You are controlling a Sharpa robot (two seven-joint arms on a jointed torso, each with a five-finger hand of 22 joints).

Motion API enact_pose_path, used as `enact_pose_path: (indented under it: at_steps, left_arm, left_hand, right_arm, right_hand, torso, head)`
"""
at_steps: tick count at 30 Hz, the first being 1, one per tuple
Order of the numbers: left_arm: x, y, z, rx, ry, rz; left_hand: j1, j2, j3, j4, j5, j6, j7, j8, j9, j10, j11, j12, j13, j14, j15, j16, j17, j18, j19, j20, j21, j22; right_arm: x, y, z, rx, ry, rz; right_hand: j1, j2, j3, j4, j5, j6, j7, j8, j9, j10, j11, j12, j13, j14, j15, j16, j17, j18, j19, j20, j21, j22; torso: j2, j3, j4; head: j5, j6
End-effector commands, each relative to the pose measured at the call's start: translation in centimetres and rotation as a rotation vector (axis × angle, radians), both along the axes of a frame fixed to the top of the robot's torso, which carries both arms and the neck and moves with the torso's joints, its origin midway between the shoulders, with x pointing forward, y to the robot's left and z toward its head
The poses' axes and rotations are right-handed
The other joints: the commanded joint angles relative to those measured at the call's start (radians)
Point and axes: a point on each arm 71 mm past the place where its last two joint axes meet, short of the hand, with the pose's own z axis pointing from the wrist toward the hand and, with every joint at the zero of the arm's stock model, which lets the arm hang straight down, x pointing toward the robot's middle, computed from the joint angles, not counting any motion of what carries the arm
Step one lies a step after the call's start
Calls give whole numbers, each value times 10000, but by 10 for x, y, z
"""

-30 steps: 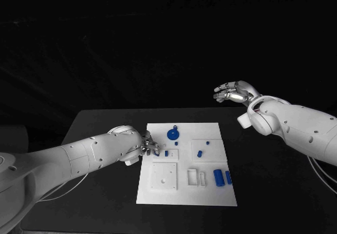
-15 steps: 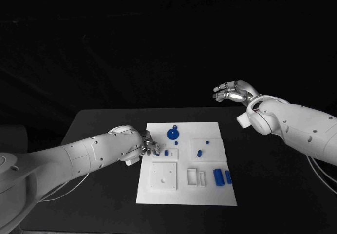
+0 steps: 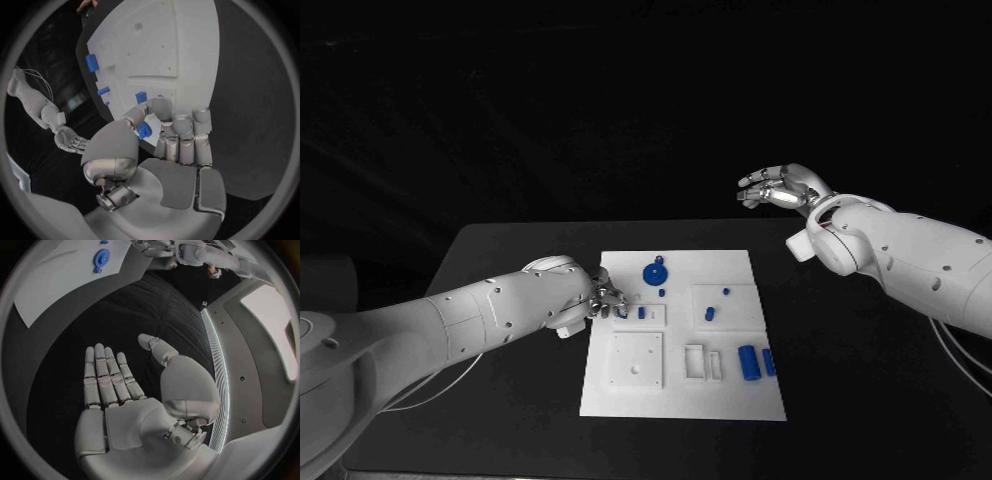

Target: Assemble the parts on the task board

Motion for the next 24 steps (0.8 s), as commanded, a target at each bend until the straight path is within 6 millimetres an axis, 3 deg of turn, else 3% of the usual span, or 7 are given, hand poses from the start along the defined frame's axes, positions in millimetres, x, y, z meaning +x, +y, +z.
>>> enact_pose_path:
  at_steps: [1, 6, 24]
  left_arm:
    - [-3, -3, -3, 58, 436, -207]
    - [-3, -3, -4, 127, 589, -275]
    - [0, -1, -5, 43, 692, -50]
  left_hand:
    - [57, 86, 172, -100, 198, 865, -504, 48, 13, 5, -59, -41, 18, 257, -361, -7, 15, -35, 59, -1235, 64, 127]
    - [50, 70, 177, -104, 360, 900, -515, 55, 27, 26, -71, -11, 37, 279, -369, 27, 39, -34, 62, -1234, 82, 137]
    - [-100, 195, 131, -63, 371, 961, -530, 67, 46, 43, -85, 47, 73, 302, -382, 78, 74, -41, 84, -1226, 108, 142]
  right_arm:
    - [0, 2, 0, -8, -20, 219]
    - [0, 3, 0, -8, -4, 244]
    - [0, 4, -1, -23, 13, 284]
  right_hand:
    - [113, -17, 13, -55, -45, 78, 419, 60, -15, -33, 61, -44, -5, -46, 3, -39, -13, 21, -65, -17, -42, 15]
    - [120, -16, 12, -59, -47, 79, 414, 61, -17, -32, 61, -45, -5, -52, 9, -44, -18, 19, -73, -17, -51, 19]
    - [164, -9, 23, -80, -29, 79, 391, 62, -26, -35, 61, -49, -5, -69, 26, -56, -35, 13, -93, -17, -76, 34]
  torso:
    - [5, 3, -4]
    - [7, 5, -2]
    - [6, 4, -9]
  head:
    - [4, -8]
    - [9, -32]
    - [32, -40]
